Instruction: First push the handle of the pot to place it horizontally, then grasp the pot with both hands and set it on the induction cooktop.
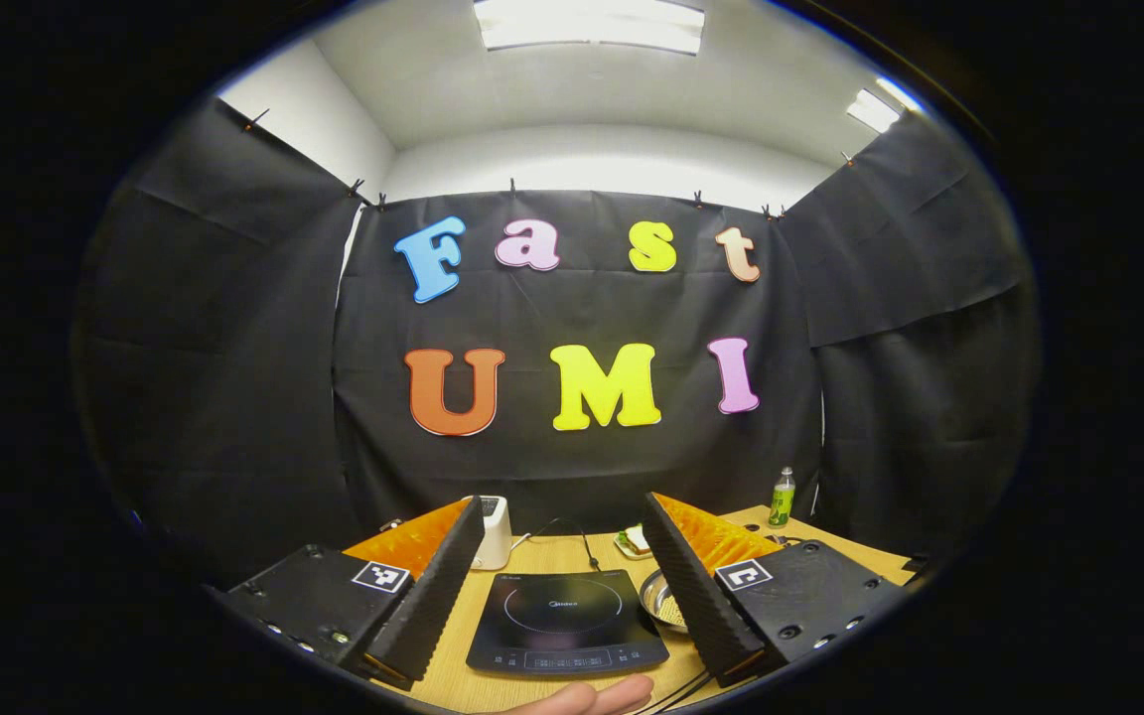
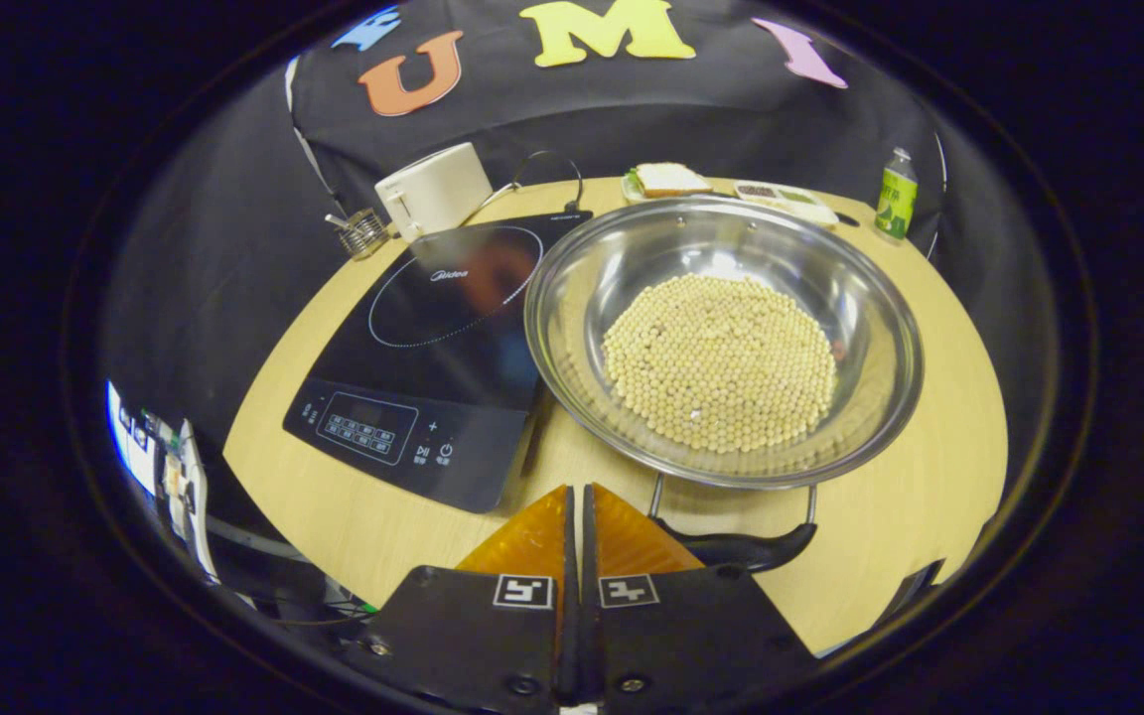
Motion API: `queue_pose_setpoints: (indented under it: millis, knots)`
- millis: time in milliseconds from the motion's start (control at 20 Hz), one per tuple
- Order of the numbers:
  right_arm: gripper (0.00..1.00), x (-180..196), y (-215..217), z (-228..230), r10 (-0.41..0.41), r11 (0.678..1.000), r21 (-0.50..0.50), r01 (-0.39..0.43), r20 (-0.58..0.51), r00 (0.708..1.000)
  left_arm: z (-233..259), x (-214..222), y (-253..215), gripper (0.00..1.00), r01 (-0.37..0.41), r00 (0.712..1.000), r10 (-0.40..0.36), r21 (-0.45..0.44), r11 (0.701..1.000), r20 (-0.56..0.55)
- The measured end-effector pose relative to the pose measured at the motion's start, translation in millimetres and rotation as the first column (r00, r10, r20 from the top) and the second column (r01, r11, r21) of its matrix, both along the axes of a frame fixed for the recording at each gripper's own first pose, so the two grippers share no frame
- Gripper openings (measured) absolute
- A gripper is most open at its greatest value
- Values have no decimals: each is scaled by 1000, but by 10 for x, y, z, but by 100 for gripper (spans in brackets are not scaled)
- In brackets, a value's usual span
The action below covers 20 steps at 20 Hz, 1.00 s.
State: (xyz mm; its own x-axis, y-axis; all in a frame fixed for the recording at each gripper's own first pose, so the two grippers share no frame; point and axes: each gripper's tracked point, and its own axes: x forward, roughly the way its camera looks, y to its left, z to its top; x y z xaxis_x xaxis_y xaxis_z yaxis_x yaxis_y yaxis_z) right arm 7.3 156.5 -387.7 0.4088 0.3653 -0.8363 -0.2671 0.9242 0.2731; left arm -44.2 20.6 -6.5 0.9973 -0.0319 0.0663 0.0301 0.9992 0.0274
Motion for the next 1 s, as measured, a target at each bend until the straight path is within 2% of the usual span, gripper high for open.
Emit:
queue_pose_setpoints:
  millis: [100,150,400,450,500,550,600,850,1000]
  knots:
    - [1,1,-42,3,3,1000,7,-3,-2,1000,16,-11,3,96,0,1000,0,-1,1000,4]
    - [4,-2,-74,9,5,1000,2,-5,1,1000,19,-15,9,96,0,1000,0,0,1000,7]
    - [4,1,-226,-2,1,1000,5,-1,1,1000,42,-30,22,96,-6,1000,6,2,1000,15]
    - [1,8,-260,-6,1,1000,3,-1,3,1000,50,-40,21,96,-7,1000,7,2,1000,18]
    - [4,8,-293,-11,2,1000,0,-2,6,1000,57,-35,14,96,-7,1000,6,2,1000,20]
    - [1,13,-330,-11,0,1000,-8,0,11,1000,60,-34,10,96,-8,1000,8,1,1000,21]
    - [4,5,-356,-21,9,1000,-14,-9,13,1000,53,-35,20,96,-8,1000,8,-1,1000,20]
    - [4,-5,-464,-41,18,1000,2,-18,-1,1000,6,-25,20,96,-6,1000,6,20,1000,3]
    - [1,9,-579,-50,28,1000,-10,-28,4,1000,38,-40,36,96,-11,1000,11,12,1000,8]
